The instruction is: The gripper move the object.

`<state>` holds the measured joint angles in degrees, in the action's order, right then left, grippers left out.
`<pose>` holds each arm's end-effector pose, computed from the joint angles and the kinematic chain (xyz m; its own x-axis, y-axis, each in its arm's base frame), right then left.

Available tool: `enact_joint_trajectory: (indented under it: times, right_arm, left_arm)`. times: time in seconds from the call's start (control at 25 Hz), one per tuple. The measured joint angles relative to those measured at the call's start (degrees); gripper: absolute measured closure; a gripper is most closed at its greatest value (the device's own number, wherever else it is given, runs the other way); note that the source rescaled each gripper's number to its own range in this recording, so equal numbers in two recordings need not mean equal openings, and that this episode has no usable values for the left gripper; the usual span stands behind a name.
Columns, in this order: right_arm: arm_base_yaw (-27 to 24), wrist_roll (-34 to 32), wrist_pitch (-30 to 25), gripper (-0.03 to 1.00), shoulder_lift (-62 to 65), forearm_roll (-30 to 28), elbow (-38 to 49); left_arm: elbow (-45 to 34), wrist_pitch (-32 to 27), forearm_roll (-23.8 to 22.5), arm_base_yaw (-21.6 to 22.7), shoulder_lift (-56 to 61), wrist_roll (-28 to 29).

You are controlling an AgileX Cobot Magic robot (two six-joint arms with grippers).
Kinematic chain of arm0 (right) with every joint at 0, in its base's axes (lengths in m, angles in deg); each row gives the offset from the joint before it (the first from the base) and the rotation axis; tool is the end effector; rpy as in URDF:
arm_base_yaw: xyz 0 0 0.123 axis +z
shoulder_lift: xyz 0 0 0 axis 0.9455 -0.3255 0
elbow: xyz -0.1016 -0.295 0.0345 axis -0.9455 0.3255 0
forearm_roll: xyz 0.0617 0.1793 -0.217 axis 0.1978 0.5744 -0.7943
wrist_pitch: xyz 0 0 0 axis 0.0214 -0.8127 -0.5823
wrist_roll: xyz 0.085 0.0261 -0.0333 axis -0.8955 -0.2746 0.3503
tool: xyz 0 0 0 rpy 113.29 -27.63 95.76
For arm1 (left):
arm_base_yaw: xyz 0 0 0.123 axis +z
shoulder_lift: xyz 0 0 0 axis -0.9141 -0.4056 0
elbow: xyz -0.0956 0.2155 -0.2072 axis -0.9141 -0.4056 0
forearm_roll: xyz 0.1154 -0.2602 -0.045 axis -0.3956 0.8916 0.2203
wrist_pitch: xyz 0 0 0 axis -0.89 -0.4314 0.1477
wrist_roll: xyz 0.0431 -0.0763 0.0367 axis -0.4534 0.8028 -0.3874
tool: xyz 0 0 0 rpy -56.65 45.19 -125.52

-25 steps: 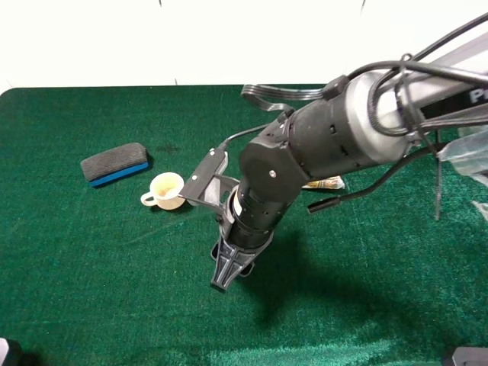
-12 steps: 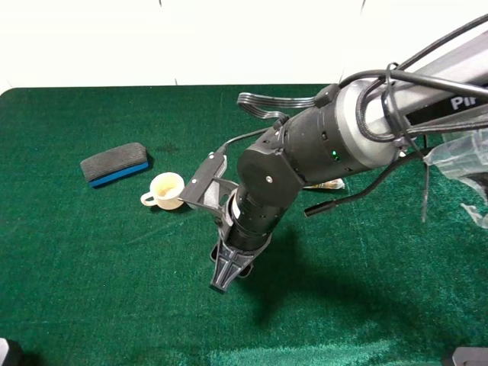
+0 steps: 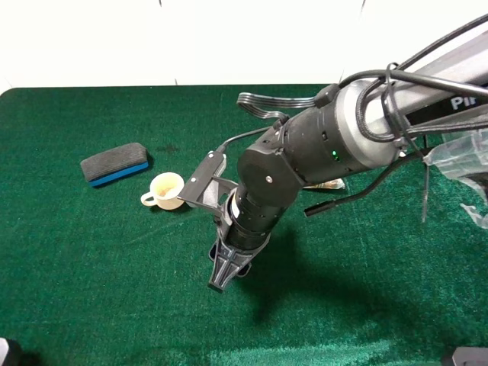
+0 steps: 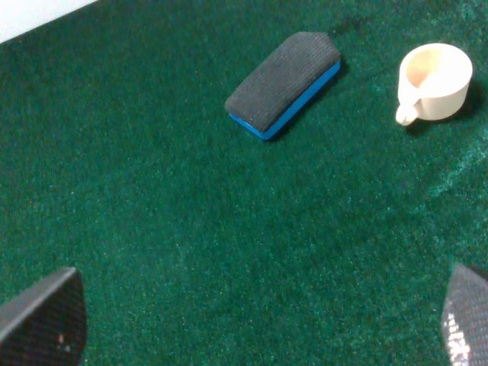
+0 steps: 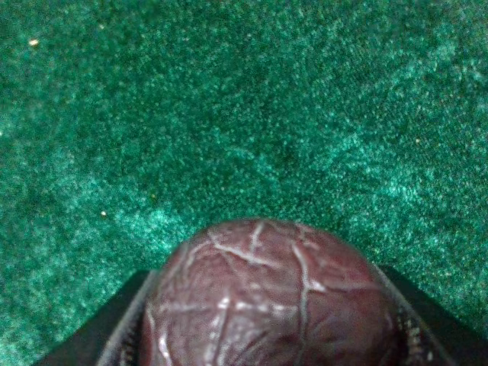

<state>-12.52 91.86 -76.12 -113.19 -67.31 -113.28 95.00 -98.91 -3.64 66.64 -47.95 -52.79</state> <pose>0.1882 0.3150 0.0873 -0.4313 -0.8699 -0.2394 -0.8981 0.4394 0.0213 -0.0017 -0.0075 0.2916 -0.4290 0.3369 -0.8381 0.2194 0.9389 0.2651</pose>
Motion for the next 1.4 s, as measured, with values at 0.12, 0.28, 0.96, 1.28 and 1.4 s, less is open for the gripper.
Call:
enact_joint_trajectory:
  times: [0.12, 0.28, 0.96, 1.28, 1.4]
  right_arm:
    - [0.00, 0.00, 0.00, 0.73, 0.00, 0.00, 0.00]
    - [0.00, 0.00, 0.00, 0.15, 0.00, 0.00, 0.00]
    - [0.00, -0.42, -1.33, -0.03, 0.26, 0.00, 0.00]
    - [0.00, -3.05, -7.34, -0.03, 6.82, 0.92, 0.00]
    - [0.00, -4.59, -10.42, -0.03, 10.98, 1.05, 0.00]
  left_arm:
    - [0.00, 0.00, 0.00, 0.00, 0.00, 0.00]
    - [0.00, 0.00, 0.00, 0.00, 0.00, 0.00]
    - [0.00, 0.00, 0.00, 0.00, 0.00, 0.00]
    - [0.00, 0.00, 0.00, 0.00, 0.00, 0.00]
    - [0.00, 0.00, 0.00, 0.00, 0.00, 0.00]
